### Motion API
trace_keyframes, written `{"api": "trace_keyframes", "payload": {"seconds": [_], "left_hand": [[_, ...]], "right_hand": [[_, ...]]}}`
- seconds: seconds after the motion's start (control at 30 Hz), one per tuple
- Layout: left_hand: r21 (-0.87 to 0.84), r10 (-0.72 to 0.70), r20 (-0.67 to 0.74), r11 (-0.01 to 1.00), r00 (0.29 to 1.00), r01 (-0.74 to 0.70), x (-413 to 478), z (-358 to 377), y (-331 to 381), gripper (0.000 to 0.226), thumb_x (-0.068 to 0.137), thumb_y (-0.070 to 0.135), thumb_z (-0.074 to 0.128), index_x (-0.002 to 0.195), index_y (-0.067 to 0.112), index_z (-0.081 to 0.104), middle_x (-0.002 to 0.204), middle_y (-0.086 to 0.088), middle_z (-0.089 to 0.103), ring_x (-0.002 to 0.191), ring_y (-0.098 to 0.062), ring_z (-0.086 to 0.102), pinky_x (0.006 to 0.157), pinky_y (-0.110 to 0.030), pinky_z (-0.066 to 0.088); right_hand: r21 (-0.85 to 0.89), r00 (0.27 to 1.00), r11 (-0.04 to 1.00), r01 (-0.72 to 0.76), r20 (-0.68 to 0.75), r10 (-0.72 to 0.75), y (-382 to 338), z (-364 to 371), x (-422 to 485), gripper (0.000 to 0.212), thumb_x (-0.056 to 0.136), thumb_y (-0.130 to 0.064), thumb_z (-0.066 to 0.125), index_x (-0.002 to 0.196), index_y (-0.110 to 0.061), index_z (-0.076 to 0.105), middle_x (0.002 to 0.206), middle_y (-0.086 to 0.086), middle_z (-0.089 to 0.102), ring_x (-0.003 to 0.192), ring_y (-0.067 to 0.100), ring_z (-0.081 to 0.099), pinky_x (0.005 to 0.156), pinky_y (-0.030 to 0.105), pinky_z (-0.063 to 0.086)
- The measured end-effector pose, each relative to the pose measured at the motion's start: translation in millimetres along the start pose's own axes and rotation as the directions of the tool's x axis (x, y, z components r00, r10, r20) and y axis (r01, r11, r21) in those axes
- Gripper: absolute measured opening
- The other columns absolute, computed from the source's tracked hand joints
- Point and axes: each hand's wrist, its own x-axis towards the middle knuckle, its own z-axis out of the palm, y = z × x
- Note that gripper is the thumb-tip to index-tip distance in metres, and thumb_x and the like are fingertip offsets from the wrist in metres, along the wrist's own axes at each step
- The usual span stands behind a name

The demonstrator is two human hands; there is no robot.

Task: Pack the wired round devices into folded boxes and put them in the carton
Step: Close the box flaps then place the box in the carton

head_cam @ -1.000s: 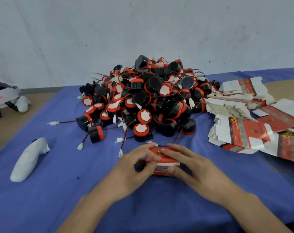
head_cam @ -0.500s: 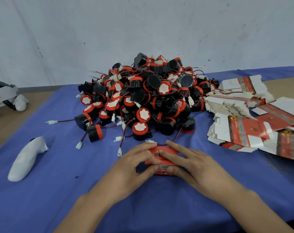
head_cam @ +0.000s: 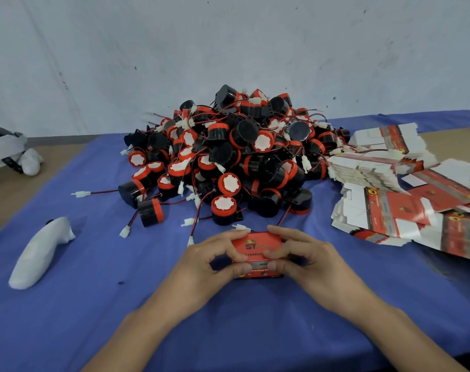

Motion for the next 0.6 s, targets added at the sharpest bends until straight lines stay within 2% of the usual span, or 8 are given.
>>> {"api": "trace_keyframes", "payload": {"seconds": [0.1,0.17,0.23,0.3,0.37,0.5,0.6], "left_hand": [[-0.001,-0.002,0.005,1.000,1.000,0.002,-0.1,0.9,1.4,0.014,0.080,0.051,0.071,0.090,0.042,0.066,0.137,0.032,0.052,0.127,0.005,0.051,0.099,-0.032,0.053],[0.076,0.016,0.038,0.997,0.999,-0.019,-0.3,2.9,2.0,0.021,0.085,0.052,0.070,0.103,0.046,0.062,0.145,0.030,0.044,0.131,0.001,0.048,0.102,-0.033,0.049],[0.190,0.032,0.095,0.981,0.995,-0.050,-0.4,5.2,1.6,0.036,0.085,0.060,0.063,0.119,0.055,0.055,0.151,0.031,0.033,0.136,0.005,0.039,0.105,-0.026,0.043],[0.253,0.049,0.113,0.964,0.992,-0.077,0.6,5.8,1.3,0.042,0.085,0.065,0.058,0.126,0.060,0.051,0.151,0.033,0.029,0.136,0.009,0.035,0.102,-0.017,0.039],[0.214,0.032,0.086,0.976,0.996,-0.050,1.4,4.6,0.9,0.041,0.081,0.066,0.060,0.121,0.058,0.056,0.146,0.035,0.035,0.133,0.010,0.039,0.100,-0.013,0.039],[0.061,-0.039,0.026,0.997,0.999,0.038,3.1,3.1,-0.4,0.029,0.071,0.058,0.073,0.096,0.048,0.062,0.137,0.035,0.048,0.125,0.007,0.050,0.099,-0.018,0.045],[-0.038,-0.084,-0.010,0.996,0.996,0.084,3.9,3.6,6.1,0.026,0.070,0.049,0.077,0.091,0.043,0.063,0.132,0.035,0.054,0.117,0.006,0.057,0.092,-0.015,0.048]], "right_hand": [[0.016,0.999,0.999,-0.047,-0.006,0.047,1.0,1.0,1.4,0.002,0.086,-0.042,0.071,0.088,-0.041,0.071,0.140,-0.040,0.045,0.111,-0.002,0.062,0.091,0.026,0.053],[0.026,0.998,0.998,-0.059,0.001,0.059,-1.3,0.8,2.0,0.014,0.082,-0.053,0.066,0.090,-0.041,0.068,0.145,-0.039,0.039,0.106,0.000,0.065,0.089,0.025,0.052],[0.045,0.999,0.998,-0.046,0.030,0.044,-3.4,0.7,2.4,0.020,0.081,-0.058,0.062,0.095,-0.044,0.066,0.142,-0.040,0.042,0.103,0.003,0.068,0.088,0.025,0.053],[0.087,0.999,0.996,-0.017,0.050,0.012,-4.1,0.3,3.0,0.020,0.087,-0.051,0.063,0.105,-0.042,0.066,0.136,-0.030,0.052,0.104,0.008,0.069,0.090,0.026,0.054],[0.123,0.998,0.992,-0.017,0.056,0.010,-3.9,-0.4,3.4,0.018,0.089,-0.043,0.065,0.106,-0.037,0.067,0.132,-0.023,0.058,0.105,0.011,0.070,0.091,0.025,0.054],[0.175,0.998,0.984,-0.022,0.055,0.013,-6.6,-0.1,3.7,0.006,0.088,-0.038,0.066,0.090,-0.042,0.068,0.128,-0.028,0.056,0.101,0.009,0.070,0.085,0.017,0.051],[0.225,1.000,0.974,-0.024,0.014,0.022,-6.1,1.5,4.3,0.006,0.088,-0.032,0.068,0.086,-0.038,0.069,0.125,-0.023,0.059,0.102,0.009,0.069,0.085,0.019,0.052]]}}
